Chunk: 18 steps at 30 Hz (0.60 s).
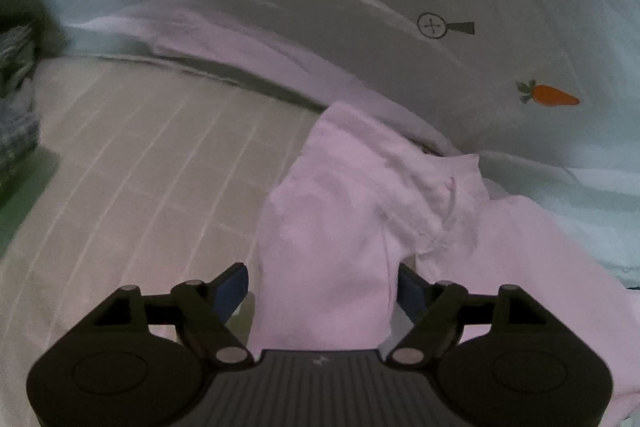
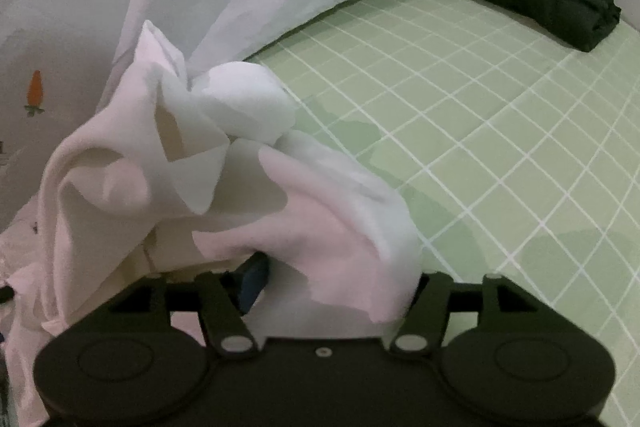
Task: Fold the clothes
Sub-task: 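Lift the white shirt with both grippers and shake it out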
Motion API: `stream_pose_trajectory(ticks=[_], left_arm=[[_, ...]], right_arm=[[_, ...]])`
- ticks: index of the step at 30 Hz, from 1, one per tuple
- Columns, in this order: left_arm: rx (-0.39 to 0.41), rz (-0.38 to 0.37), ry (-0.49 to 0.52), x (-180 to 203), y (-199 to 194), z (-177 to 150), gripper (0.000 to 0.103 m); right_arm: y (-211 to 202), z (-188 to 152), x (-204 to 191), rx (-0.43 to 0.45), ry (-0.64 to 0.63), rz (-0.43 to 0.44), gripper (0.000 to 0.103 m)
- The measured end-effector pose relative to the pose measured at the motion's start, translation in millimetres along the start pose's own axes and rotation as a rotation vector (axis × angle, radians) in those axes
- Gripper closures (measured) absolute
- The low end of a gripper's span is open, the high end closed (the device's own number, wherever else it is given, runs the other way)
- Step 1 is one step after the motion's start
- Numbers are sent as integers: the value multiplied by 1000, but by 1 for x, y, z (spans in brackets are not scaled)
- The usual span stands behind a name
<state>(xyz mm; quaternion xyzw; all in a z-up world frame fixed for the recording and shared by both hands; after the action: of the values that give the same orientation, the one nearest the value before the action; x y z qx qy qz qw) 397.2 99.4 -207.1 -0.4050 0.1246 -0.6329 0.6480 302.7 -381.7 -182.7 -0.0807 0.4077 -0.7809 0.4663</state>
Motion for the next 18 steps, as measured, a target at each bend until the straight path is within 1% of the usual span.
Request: stream_pose_trajectory(ticks=[2,3,4,5,7,8,9,10,11,12,14,17,18], left_arm=[[-10,-37,2,1,10,1,24],[-22,-37,-7,1,17,2,24],[-31,-38,-19,0,23,2,24],[-35,-39,-39,-2,25,1,24],[-37,-58,-105,-8,29,-2,26],[-36,-72,-144,-11,30,-4,38],[-32,-80,-176,-14,31,-6,47],[-21,-78,-193,-16,30,-7,51],[-12,-73,-204,-17,29,-8,63],[-7,-62,-202,-19,28,-9,76],[3,-35,-211,-24,23,-10,84],[40,-6,-250,-30,10,-5,89],[56,6,-259,-31,4,-4,90]], right_arm=[[4,0,-1,-6,-4,-17,33],[6,1,0,-10,0,-25,32],[8,1,0,-15,6,-34,29],[9,2,1,-21,15,-42,27],[10,3,3,-19,31,-41,26],[9,4,3,-16,38,-37,26],[9,4,4,-13,45,-34,27],[8,5,3,-5,52,-24,31],[6,6,2,10,59,-5,43],[3,8,0,25,65,13,50],[-3,13,-5,64,59,40,71],[-18,31,-14,153,6,63,88],[-23,39,-17,187,-8,69,91]])
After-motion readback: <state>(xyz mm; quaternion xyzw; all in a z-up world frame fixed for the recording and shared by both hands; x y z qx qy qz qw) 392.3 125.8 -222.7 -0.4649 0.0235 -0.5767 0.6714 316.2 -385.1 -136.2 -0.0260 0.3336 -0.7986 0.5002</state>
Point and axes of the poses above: each gripper's, at about its wrist camera, not at the fingertips, and y roughly the way its jaws point, x to its right, z to its top, the point moved 6 cm from there along y, roughly the way its jaws point, and after that the axes turned 10 degrees about x, right-handed, at the moved point
